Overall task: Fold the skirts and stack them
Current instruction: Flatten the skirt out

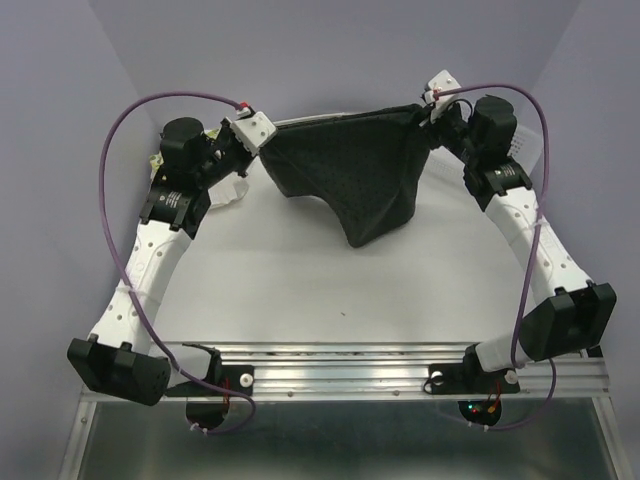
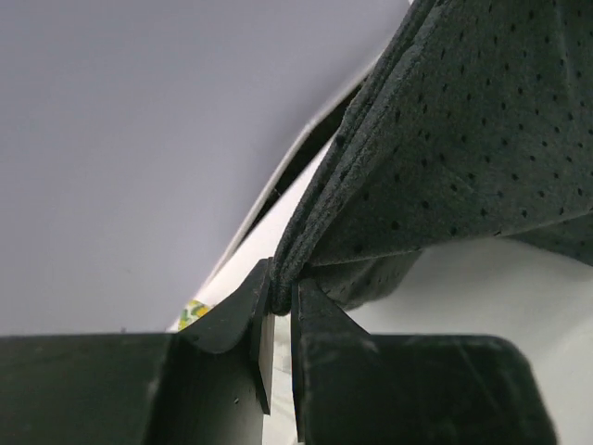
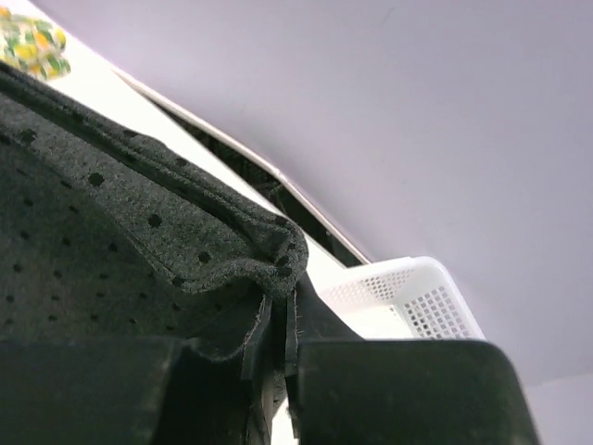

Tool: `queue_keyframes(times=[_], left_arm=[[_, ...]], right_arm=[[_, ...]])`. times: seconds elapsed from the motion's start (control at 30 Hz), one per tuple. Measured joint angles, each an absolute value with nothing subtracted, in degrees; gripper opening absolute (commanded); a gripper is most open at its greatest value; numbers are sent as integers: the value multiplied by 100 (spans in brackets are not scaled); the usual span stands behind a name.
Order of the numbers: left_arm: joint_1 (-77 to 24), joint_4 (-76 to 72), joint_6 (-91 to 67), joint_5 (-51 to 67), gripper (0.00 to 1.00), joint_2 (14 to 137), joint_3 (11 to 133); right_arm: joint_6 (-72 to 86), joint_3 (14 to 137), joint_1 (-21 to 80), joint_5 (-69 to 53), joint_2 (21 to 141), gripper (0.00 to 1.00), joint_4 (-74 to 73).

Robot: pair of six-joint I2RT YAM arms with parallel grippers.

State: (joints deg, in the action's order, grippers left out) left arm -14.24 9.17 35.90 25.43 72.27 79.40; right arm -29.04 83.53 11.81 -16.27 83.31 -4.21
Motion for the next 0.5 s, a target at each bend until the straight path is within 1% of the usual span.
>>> queue_keyframes(times=[0.2,0.33,0.5], left_arm=[[-1428,1039,3828,2602,0,6995,7972],[-1424,1702,3815,2443,0,7240,8390],[-1417,1992,3677,2261,0,7478,8554]], right_arm=[[-2624,8315,1236,-1629,8084,1,-362],[-2801,8086,1236,-1835,7808,1,-539],[-2987,8079,1232,-2047,7841,1,-792]])
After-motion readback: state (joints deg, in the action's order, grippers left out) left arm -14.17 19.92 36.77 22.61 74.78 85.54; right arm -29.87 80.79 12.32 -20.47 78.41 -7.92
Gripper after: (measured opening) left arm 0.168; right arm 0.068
